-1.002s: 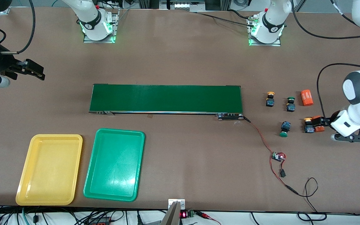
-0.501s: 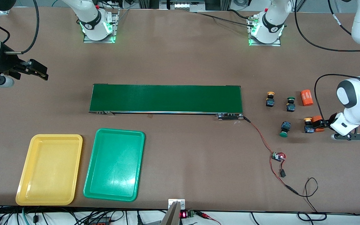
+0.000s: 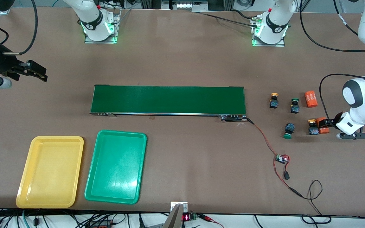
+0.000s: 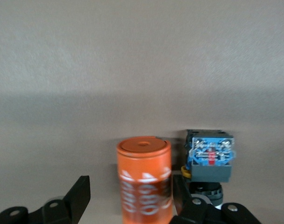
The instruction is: Sort buttons by color to trays
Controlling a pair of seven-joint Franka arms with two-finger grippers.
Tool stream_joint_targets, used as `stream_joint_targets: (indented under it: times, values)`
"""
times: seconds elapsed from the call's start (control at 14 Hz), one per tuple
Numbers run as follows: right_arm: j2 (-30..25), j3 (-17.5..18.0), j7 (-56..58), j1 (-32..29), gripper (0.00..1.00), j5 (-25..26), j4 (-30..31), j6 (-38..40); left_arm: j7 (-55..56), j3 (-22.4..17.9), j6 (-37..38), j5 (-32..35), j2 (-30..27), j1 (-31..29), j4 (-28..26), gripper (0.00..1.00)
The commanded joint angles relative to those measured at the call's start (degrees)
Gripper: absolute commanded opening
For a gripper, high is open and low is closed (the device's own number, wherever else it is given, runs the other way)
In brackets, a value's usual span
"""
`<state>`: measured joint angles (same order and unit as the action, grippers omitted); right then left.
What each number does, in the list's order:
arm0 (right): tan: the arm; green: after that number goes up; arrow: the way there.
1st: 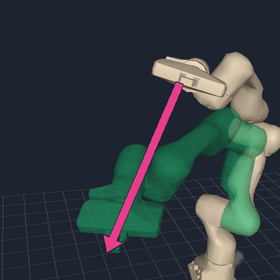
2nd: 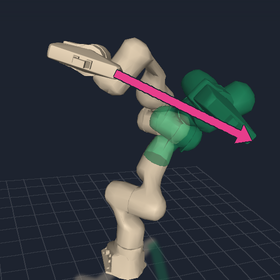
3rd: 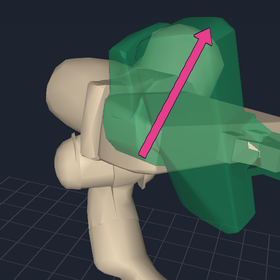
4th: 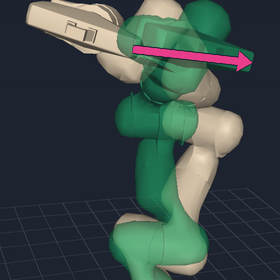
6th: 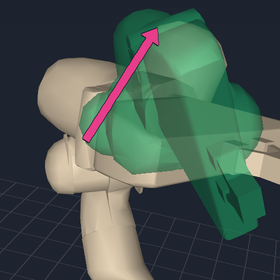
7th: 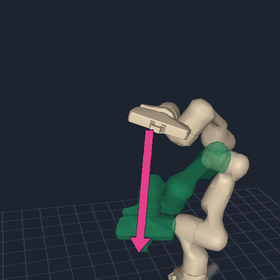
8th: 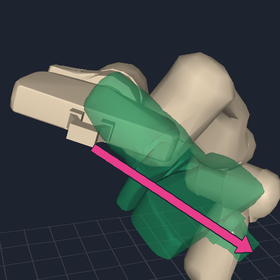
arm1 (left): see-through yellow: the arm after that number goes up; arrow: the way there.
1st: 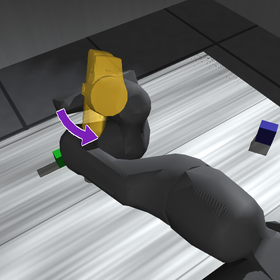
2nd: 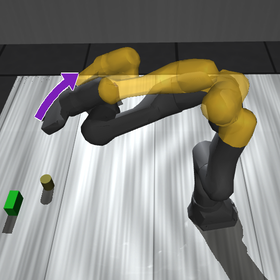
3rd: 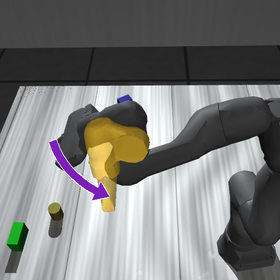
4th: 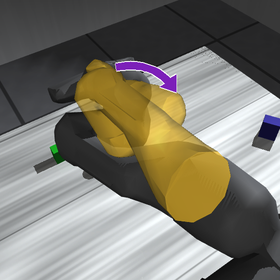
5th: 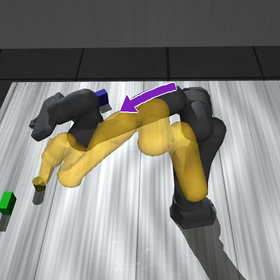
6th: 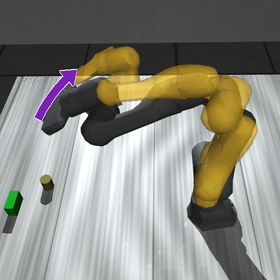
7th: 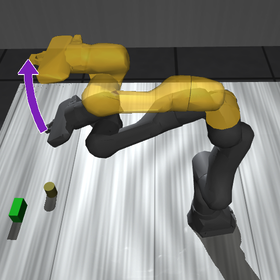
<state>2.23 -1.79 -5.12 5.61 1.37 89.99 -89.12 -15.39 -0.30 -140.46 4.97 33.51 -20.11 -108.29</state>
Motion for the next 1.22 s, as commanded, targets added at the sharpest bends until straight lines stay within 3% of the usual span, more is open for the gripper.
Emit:
stream_joint_targets:
  times: [0.0,0.14,0.36,0.57,0.93,1.15]
  values:
    - [-0.83,0.03,-0.24,-0.16,1.0,0.04,0.72,-0.45,-0.43,0.82,0.1,1.1,0.24,-1.07,-0.69,0.72]
    - [-0.74,0.03,-0.24,-0.07,1.0,0.04,0.72,-0.45,-0.34,1.0,0.71,0.92,0.32,-1.07,-0.69,0.66]
    - [-0.65,0.03,-0.24,-0.16,1.0,0.04,0.72,-0.45,-1.12,1.09,1.77,0.92,0.24,-1.07,-0.52,0.35]
    - [-0.48,0.03,-0.24,-0.25,1.0,0.04,0.72,-0.45,-1.13,1.35,6.75,1.1,-1.16,-0.64,1.67,0.16]
    - [-0.48,-0.15,-0.24,-0.25,1.0,-0.05,0.72,-0.36,-5.06,1.79,24.04,1.27,-5.03,2.97,10.37,0.14]
    - [-0.48,-0.15,-0.24,-0.25,1.0,-0.14,0.72,-0.36,-7.54,6.09,37.76,1.18,-5.48,3.67,15.81,0.14]
